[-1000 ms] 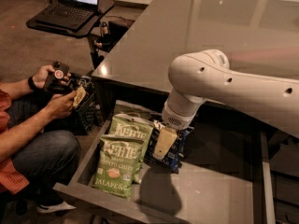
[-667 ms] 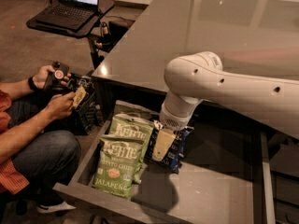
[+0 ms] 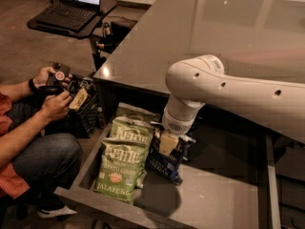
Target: Pick blue chip bag from top drawer and place on counter
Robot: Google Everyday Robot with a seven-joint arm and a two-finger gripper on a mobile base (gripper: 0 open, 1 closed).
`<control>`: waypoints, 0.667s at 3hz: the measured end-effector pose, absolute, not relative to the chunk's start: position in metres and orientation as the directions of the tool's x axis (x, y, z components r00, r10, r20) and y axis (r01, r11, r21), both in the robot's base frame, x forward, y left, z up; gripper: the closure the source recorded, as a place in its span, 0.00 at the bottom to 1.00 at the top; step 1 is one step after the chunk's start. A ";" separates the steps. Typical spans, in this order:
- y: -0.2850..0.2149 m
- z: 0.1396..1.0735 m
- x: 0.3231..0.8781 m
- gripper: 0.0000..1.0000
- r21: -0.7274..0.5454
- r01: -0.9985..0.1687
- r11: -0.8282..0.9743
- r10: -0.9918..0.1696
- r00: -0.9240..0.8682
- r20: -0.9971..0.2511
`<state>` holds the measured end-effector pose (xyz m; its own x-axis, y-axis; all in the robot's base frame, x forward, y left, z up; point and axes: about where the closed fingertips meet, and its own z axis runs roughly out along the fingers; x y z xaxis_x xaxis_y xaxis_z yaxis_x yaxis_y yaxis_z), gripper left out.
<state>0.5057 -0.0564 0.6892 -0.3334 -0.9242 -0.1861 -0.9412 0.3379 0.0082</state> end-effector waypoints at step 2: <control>-0.056 0.689 0.506 0.87 0.008 -0.941 0.338 -0.924 -0.333 -0.186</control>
Offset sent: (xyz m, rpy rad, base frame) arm 0.0000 0.0000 0.0000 0.0000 0.0000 0.0000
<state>0.5057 -0.0564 0.6892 -0.3334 -0.9242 -0.1861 -0.9412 0.3378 0.0082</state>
